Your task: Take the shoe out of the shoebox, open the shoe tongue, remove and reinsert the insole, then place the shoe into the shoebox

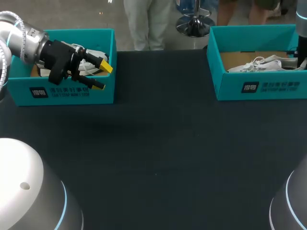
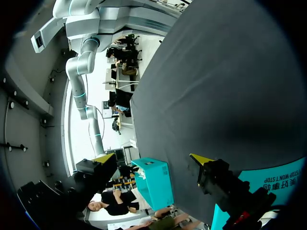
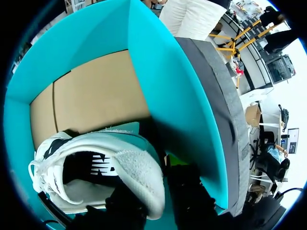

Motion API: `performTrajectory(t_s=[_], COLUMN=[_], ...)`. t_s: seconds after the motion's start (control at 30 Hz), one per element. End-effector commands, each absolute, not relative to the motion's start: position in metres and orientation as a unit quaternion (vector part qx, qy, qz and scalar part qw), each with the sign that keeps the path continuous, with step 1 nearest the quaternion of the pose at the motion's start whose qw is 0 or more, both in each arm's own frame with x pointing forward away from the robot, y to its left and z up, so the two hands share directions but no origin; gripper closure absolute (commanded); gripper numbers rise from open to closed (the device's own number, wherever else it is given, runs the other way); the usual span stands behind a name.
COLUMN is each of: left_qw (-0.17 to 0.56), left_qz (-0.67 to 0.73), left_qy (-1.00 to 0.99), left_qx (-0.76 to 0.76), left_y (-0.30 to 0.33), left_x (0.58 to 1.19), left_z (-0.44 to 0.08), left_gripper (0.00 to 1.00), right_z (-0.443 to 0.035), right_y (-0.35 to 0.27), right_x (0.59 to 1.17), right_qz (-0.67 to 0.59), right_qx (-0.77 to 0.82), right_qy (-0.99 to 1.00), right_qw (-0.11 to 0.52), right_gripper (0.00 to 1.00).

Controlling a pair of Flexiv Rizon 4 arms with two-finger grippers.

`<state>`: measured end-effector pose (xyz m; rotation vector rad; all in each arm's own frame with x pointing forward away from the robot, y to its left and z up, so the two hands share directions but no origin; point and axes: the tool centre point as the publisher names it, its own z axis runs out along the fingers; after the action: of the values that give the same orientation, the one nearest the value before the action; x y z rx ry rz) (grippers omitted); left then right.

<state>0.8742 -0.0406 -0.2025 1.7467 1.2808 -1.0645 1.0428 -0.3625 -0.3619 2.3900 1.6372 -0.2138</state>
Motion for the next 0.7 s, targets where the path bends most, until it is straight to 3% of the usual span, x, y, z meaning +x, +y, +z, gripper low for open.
performTrajectory(t_s=[0.03,0.07,0.1,0.23,0.47,0.7], left_qw=[0.355,0.355,0.355,0.355,0.355,0.355], left_qz=[-0.412,-0.412,-0.412,-0.412,-0.412,-0.412], left_qy=[0.496,0.496,0.496,0.496,0.496,0.496], left_qx=[0.677,0.677,0.677,0.677,0.677,0.677], left_y=[-0.040,-0.040,-0.040,-0.040,-0.040,-0.040], left_x=[0.874,0.874,0.874,0.874,0.874,0.874], left_z=[-0.202,-0.202,-0.202,-0.202,-0.202,-0.202], left_gripper=[0.00,0.00,0.00,0.00,0.00,0.00], right_z=[-0.360,-0.358,-0.355,-0.345,-0.314,-0.281], right_y=[-0.360,-0.359,-0.359,-0.357,-0.344,-0.327], right_x=[1.045,1.045,1.044,1.043,1.040,1.041], right_qz=[-0.075,-0.075,-0.075,-0.072,-0.049,-0.018], right_qx=[0.817,0.817,0.818,0.818,0.815,0.811], right_qy=[0.559,0.559,0.559,0.558,0.564,0.574], right_qw=[0.117,0.118,0.118,0.124,0.124,0.114], right_gripper=[0.50,0.30,0.21,0.19,0.04,0.06])
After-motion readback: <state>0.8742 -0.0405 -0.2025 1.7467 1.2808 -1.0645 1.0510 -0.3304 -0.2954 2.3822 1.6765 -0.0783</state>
